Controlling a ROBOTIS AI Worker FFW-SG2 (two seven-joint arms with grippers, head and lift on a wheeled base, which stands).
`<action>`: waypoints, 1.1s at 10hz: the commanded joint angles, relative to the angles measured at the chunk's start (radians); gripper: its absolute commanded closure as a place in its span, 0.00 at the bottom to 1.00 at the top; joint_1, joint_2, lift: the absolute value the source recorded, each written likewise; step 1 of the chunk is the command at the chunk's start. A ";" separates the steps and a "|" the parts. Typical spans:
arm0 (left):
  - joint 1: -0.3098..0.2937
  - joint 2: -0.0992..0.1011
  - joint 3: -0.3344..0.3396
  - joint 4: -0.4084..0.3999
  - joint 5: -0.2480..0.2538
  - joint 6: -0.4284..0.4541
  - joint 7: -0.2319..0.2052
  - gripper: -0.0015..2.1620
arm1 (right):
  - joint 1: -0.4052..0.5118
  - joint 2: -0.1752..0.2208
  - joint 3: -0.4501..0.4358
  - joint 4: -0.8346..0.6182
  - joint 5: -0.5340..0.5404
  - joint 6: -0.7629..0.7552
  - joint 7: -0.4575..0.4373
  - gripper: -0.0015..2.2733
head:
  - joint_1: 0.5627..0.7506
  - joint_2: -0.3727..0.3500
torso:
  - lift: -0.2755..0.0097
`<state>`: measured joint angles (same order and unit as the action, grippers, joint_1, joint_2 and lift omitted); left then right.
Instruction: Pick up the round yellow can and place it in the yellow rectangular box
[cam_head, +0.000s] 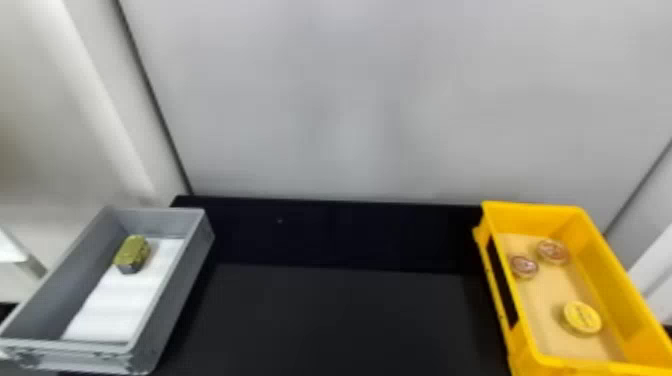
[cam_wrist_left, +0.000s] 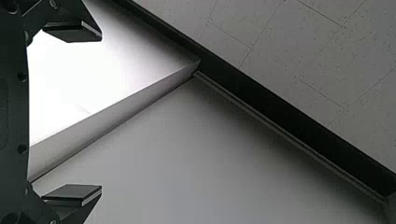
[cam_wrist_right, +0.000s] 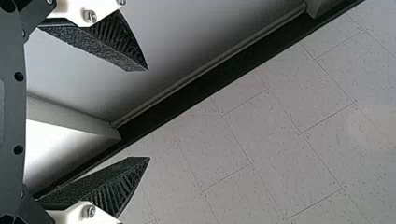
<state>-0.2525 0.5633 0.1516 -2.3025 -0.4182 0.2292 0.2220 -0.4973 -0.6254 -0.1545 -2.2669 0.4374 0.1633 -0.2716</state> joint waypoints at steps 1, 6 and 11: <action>0.002 0.000 -0.001 0.002 -0.001 0.000 0.002 0.06 | 0.002 0.003 0.003 0.001 0.000 -0.001 -0.001 0.05 | 0.53 0.59 | 0.93; -0.008 0.000 -0.021 0.009 -0.001 -0.002 0.005 0.06 | -0.003 0.003 0.001 0.000 0.000 0.001 0.009 0.05 | 0.53 0.59 | 0.93; -0.008 -0.002 -0.029 0.015 0.002 0.000 0.034 0.06 | -0.006 0.001 -0.010 -0.006 -0.002 -0.001 0.023 0.05 | 0.53 0.59 | 0.93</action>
<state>-0.2603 0.5622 0.1262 -2.2892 -0.4167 0.2282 0.2499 -0.5022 -0.6228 -0.1609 -2.2726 0.4368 0.1632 -0.2531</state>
